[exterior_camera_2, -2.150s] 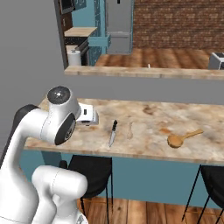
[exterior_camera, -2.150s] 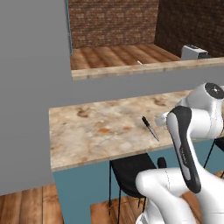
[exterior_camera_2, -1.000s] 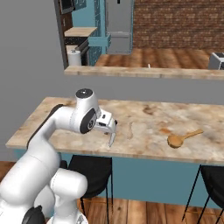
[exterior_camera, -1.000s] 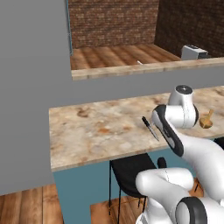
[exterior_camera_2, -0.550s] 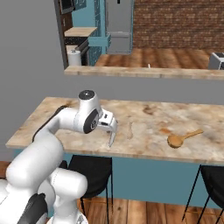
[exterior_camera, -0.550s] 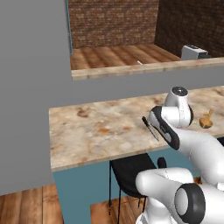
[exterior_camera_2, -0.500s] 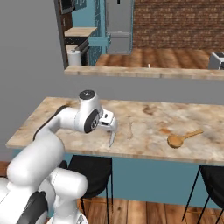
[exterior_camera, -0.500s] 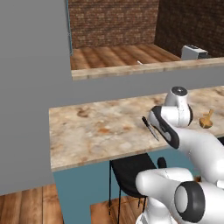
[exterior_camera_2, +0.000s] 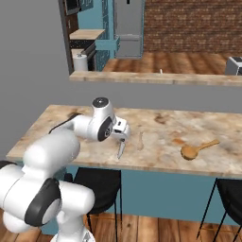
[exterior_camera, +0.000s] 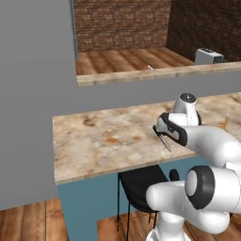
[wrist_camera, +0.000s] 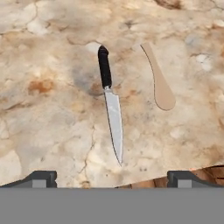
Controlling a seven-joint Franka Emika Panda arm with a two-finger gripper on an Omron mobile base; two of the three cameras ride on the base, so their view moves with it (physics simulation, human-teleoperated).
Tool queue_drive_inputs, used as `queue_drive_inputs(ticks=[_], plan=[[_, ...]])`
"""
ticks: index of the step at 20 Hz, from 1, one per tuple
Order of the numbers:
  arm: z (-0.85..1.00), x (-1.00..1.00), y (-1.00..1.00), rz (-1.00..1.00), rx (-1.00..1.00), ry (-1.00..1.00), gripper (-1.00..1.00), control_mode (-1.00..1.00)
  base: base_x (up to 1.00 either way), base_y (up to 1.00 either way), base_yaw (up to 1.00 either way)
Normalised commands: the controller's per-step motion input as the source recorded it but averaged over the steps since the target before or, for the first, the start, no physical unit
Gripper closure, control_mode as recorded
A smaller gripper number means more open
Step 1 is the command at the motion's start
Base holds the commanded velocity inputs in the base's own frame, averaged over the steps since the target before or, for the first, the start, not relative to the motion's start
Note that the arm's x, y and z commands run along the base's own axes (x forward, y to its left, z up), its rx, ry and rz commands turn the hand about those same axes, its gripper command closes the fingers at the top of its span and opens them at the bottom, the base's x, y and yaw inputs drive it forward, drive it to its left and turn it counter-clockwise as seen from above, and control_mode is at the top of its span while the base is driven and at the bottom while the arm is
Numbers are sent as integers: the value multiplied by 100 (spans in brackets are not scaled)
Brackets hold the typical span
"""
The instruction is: Pick up the metallic utensils from the counter and place them in the open drawer. Make sure not to pick up any wooden utensils.
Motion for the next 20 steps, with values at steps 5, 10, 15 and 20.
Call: queue_drive_inputs(ticks=[5, 10, 15, 20], plan=[[-33, 39, 0, 1, 0, -2, -100, -100, 0, 0, 0], [-27, 35, 0, 2, 0, 0, -100, -100, 0, 0, 0], [-22, 38, 0, 2, 0, 0, -100, -100, 0, 0, 0], [-22, 36, 0, 2, 0, 0, -100, -100, 0, 0, 0]])
